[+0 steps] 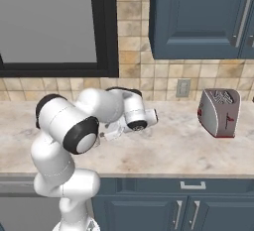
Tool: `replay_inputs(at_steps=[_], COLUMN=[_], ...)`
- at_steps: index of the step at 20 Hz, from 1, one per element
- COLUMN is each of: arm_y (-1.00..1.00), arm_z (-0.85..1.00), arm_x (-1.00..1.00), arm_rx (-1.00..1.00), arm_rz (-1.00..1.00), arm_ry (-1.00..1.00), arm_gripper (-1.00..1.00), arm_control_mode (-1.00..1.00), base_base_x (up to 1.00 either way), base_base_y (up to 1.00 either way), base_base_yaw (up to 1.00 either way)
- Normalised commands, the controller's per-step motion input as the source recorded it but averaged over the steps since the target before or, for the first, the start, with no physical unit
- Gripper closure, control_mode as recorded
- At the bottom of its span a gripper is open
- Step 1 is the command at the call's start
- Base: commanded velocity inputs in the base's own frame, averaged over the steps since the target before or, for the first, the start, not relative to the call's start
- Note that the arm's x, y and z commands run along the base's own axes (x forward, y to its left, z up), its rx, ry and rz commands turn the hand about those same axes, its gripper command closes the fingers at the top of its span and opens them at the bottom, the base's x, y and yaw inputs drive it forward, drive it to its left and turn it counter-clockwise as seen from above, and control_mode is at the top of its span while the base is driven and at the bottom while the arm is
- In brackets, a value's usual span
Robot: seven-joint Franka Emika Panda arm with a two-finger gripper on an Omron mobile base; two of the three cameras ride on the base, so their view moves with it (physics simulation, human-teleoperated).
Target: Place the drinks on the dining counter in a tight cluster.
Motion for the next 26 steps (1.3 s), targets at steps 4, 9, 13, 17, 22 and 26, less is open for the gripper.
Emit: replay_inputs(at_steps=[4, 9, 13, 17, 22, 26], arm_y=[0.01, 0.01, 0.1, 0.09, 0.07, 0.12], arm_z=[-0.04, -0.1, -0.12, -0.07, -0.02, 0.0], arm_x=[0.3, 0.05, -0.01, -0.03, -0.01, -0.05], arm_rx=[0.0, 0.0, 0.01, 0.01, 0.0, 0.0], arm_rz=[-0.05, -0.01, 0.0, 0.0, 0.0, 0.0], arm_ry=[0.0, 0.01, 0.02, 0.03, 0.0, 0.0], arm_gripper=[-1.0, -1.0, -1.0, -1.0, -1.0, -1.0], arm_control_mode=[-1.0, -1.0, -1.0, -1.0, -1.0, -1.0], base_base_x=[0.0, 0.0, 0.0, 0.0, 0.0, 0.0], base_base_y=[0.0, 0.0, 0.0, 0.0, 0.0, 0.0], base_base_yaw=[0.0, 0.0, 0.0, 0.0, 0.0, 0.0])
